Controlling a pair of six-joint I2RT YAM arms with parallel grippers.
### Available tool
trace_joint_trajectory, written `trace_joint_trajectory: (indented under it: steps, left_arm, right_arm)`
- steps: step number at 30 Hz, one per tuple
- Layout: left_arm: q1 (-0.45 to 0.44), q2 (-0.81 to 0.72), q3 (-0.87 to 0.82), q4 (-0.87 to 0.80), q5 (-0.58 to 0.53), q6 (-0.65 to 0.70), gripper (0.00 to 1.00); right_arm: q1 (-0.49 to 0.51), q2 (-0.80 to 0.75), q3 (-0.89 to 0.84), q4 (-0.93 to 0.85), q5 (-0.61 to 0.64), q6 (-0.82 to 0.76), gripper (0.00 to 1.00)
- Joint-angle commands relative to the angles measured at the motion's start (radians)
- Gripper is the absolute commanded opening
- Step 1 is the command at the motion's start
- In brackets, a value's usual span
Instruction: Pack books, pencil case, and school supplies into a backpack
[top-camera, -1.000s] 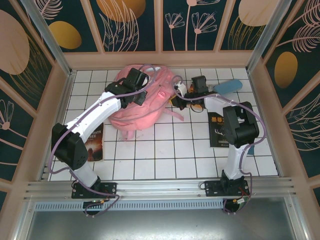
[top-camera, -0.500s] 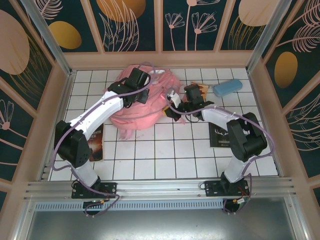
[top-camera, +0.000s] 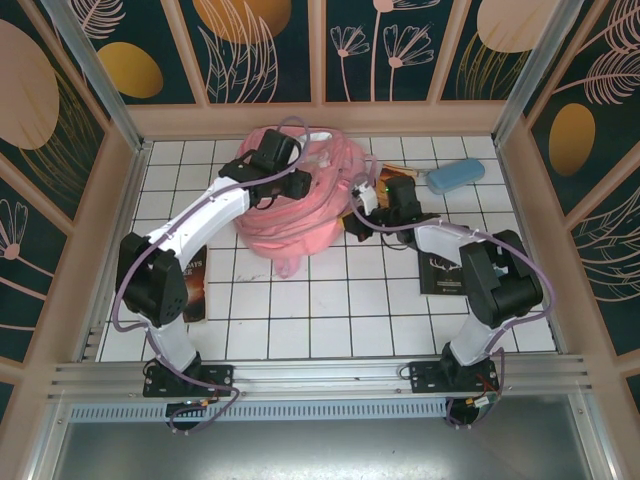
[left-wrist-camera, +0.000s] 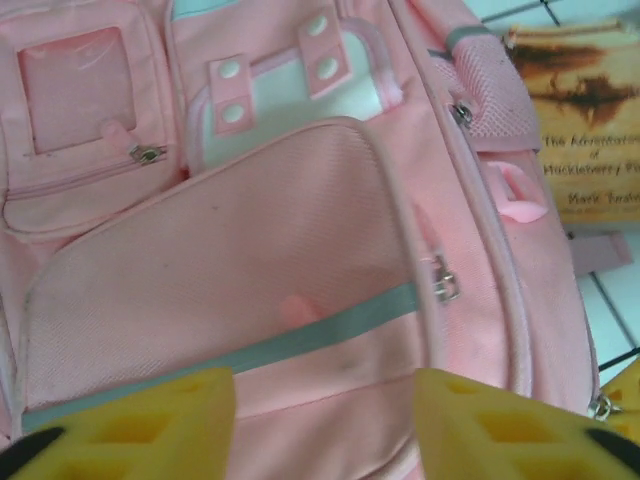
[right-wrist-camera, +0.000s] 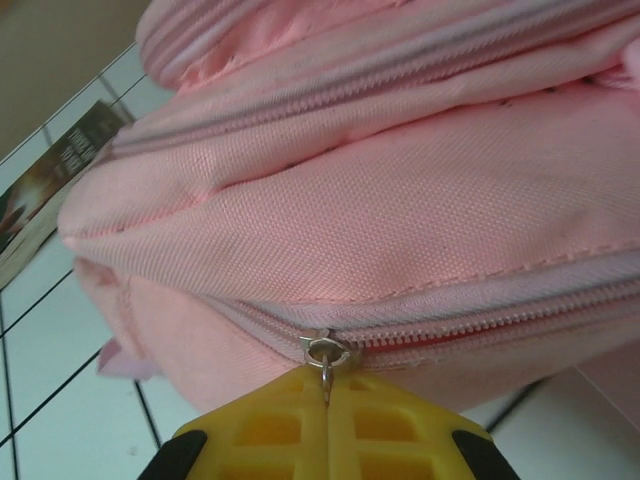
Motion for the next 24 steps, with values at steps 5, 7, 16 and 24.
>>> trace_joint_trajectory:
  steps: [5,7,16,24]
  left_arm:
    - [0.037,-0.040,-0.088,-0.038,0.103,0.209,0.63]
    - [0.037,-0.022,-0.093,-0.022,0.086,0.249,0.63]
    - [0.037,0.101,0.002,-0.056,0.282,0.459,0.63]
    - [0.037,0.204,0.076,-0.103,0.287,0.488,0.60]
  right_arm:
    - [-0.062,0.071,0.113,0.011,-0.029,-0.030,0.00]
    - [-0.065,0.091,0.140,-0.011,-0.023,-0.051,0.00]
    - [-0.092,0.130,0.193,-0.065,-0.041,-0.093,0.00]
    - [-0.096,0.134,0.197,-0.073,-0.047,-0.096,0.00]
